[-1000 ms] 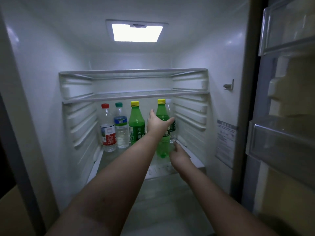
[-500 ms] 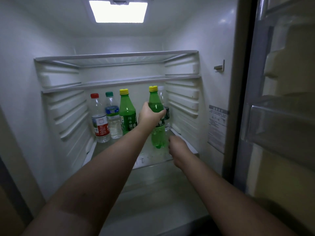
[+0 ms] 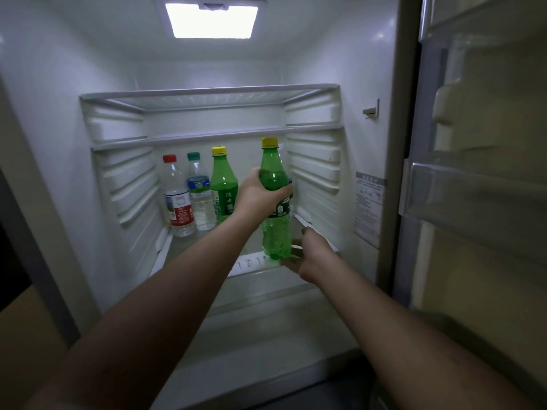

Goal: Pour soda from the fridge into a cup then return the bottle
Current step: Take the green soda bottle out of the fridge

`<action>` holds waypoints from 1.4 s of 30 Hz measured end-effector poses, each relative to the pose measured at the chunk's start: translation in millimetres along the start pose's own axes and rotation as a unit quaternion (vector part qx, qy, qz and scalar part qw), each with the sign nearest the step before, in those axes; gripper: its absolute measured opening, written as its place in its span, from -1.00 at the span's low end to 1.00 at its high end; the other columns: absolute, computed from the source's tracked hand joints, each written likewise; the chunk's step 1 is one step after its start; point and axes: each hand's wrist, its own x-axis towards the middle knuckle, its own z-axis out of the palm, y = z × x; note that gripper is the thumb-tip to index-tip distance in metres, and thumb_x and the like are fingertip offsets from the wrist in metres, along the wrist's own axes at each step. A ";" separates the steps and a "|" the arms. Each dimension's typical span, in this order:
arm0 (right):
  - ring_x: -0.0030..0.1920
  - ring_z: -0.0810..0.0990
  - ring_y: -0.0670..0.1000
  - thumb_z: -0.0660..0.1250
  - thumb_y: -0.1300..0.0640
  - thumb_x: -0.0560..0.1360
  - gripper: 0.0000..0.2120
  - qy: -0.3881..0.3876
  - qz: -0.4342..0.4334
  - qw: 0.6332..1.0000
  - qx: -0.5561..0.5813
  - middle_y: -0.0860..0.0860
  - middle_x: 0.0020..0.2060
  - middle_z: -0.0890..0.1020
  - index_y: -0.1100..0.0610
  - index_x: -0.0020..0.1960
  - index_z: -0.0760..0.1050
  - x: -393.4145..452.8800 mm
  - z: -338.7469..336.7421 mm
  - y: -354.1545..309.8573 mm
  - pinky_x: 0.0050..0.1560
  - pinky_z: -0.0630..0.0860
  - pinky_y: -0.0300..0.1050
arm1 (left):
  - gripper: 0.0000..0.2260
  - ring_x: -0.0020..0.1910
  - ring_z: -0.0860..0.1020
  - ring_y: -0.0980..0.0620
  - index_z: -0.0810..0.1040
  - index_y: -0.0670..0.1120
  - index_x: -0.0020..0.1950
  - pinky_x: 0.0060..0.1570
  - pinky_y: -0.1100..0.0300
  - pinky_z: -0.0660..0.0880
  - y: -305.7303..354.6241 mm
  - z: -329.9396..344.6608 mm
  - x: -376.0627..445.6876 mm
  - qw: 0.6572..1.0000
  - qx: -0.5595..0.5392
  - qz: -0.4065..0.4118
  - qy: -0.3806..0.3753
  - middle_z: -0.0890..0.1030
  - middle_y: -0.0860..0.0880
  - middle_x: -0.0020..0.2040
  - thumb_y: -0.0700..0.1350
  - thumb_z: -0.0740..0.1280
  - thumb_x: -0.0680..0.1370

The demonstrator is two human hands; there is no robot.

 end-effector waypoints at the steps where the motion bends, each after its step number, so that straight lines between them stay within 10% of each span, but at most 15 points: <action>1: -0.11 0.62 0.17 0.10 0.07 0.61 -0.70 0.000 0.007 1.000 0.001 0.20 -0.10 0.62 0.23 -0.05 0.51 -4.2 -0.9 0.7 -0.07 0.61 0.07 | -0.58 -0.06 0.59 0.08 0.43 0.05 0.12 -0.07 0.11 0.59 1.2 -2.8 -5.1 1.000 0.001 0.000 -0.005 0.59 0.08 -0.04 0.05 0.55 0.38; 19: 0.04 0.60 0.16 0.18 0.14 0.61 -0.75 0.004 -0.001 1.000 -0.020 0.19 0.12 0.56 0.19 0.25 0.41 -112.5 -34.6 31.1 -0.28 0.60 0.01 | -0.53 0.01 0.57 0.08 0.47 0.03 0.18 0.04 0.04 0.59 53.4 -37.9 -124.1 0.998 0.015 0.052 -0.043 0.59 0.08 0.02 0.09 0.54 0.36; 25: -0.11 0.59 0.09 0.34 0.15 0.55 -0.90 -0.021 0.007 0.999 -0.044 0.17 -0.07 0.60 0.20 -0.07 0.52 -158.3 -55.8 42.0 -0.15 0.59 -0.02 | -0.52 0.02 0.58 0.07 0.48 0.02 0.18 0.07 0.01 0.59 75.6 -46.5 -163.6 0.996 0.025 0.061 -0.053 0.60 0.06 0.03 0.10 0.54 0.35; 42: -0.23 0.52 0.06 0.24 0.12 0.60 -0.80 -0.088 0.047 0.992 -0.071 0.13 -0.23 0.55 0.19 -0.16 0.44 -319.9 -132.6 68.8 -0.04 0.53 0.02 | -0.55 -0.01 0.61 0.11 0.54 -0.04 0.15 0.05 0.04 0.60 150.2 -60.7 -337.1 0.997 0.060 0.048 0.003 0.64 0.06 0.01 0.07 0.56 0.34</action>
